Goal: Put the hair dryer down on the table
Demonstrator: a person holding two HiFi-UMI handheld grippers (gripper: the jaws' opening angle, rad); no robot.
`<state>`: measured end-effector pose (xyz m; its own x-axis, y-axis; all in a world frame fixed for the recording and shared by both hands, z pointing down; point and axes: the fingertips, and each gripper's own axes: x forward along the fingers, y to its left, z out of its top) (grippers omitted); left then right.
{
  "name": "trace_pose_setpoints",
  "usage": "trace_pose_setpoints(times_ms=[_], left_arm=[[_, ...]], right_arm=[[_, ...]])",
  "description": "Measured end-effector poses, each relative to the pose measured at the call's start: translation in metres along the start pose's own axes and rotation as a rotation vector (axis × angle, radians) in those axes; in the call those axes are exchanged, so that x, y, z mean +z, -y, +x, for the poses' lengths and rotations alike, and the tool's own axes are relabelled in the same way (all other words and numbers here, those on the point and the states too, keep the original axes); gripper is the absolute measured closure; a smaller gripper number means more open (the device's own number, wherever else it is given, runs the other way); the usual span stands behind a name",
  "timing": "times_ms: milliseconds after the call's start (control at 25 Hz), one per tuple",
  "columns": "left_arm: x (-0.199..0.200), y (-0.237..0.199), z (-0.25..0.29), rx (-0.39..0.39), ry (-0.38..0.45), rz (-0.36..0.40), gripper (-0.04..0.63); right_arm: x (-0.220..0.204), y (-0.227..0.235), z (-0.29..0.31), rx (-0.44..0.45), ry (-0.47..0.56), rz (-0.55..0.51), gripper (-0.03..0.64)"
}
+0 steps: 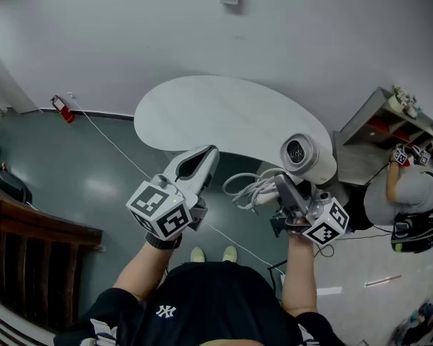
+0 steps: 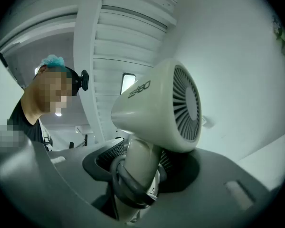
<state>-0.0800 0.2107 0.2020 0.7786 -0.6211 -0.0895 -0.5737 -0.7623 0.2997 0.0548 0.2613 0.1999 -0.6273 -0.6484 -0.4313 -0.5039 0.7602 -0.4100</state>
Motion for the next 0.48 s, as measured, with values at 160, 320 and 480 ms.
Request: trace_pose_setpoints(times_ms=[160,320,480], left_arm=[[-0.0025,0.0021,0.0018,0.002,0.000,0.004,0.595],[-0.0015,0.0022,0.0007,0.014,-0.002,0.003,0.595],[0.0009,0.0030,0.0060,0.029,-0.013,0.017,0.595]], right_arm=[[-0.0012,0.0022,-0.0037,0.002,-0.003,0.004,0.379],[-0.0030,0.0030,-0.0028,0.007,-0.012,0.016,0.379],[-0.0007,0.0070,0.0000,0.019,-0.016,0.005,0.379]])
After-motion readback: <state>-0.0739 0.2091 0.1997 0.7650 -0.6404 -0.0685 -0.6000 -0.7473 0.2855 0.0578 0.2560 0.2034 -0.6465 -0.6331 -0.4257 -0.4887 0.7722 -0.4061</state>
